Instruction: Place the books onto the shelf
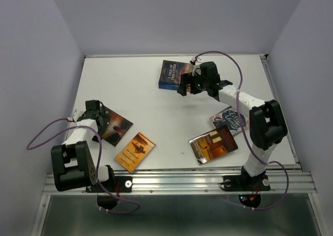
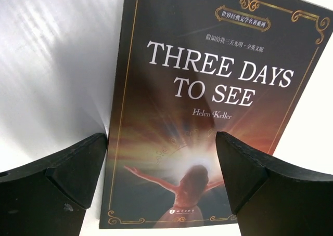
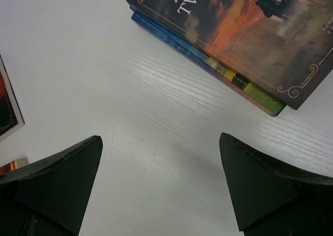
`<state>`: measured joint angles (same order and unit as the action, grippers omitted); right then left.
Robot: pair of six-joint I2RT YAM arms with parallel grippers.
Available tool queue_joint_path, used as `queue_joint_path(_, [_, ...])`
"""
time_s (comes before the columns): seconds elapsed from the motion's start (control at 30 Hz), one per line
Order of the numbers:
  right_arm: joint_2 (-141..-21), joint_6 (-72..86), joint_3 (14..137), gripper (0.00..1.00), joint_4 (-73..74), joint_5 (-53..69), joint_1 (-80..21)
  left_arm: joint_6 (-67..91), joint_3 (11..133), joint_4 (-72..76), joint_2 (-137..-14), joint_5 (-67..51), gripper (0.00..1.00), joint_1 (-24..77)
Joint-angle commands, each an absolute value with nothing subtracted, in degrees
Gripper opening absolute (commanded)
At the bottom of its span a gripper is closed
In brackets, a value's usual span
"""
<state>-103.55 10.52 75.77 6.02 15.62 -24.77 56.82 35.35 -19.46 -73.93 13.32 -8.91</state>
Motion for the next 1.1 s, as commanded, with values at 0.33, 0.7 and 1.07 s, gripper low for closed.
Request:
queue_joint_path(0.33, [-103.45, 10.2, 76.73, 1.0, 4.92, 13.89, -24.7, 54.76, 39.63, -10.55, -89.2, 2.38, 0.71, 4.11])
queue_joint_path(0.7, [-106.96, 6.25, 78.31, 1.0, 4.83, 22.32, -25.31, 53.44, 45.79, -14.32, -92.39, 1.65, 0.62, 13.62])
queue_joint_path(1.07, [-119.32, -4.57, 95.16, 1.0, 5.54, 26.54, -33.74, 58.1, 44.04, -15.04, -84.82, 5.9, 0.75, 7.32])
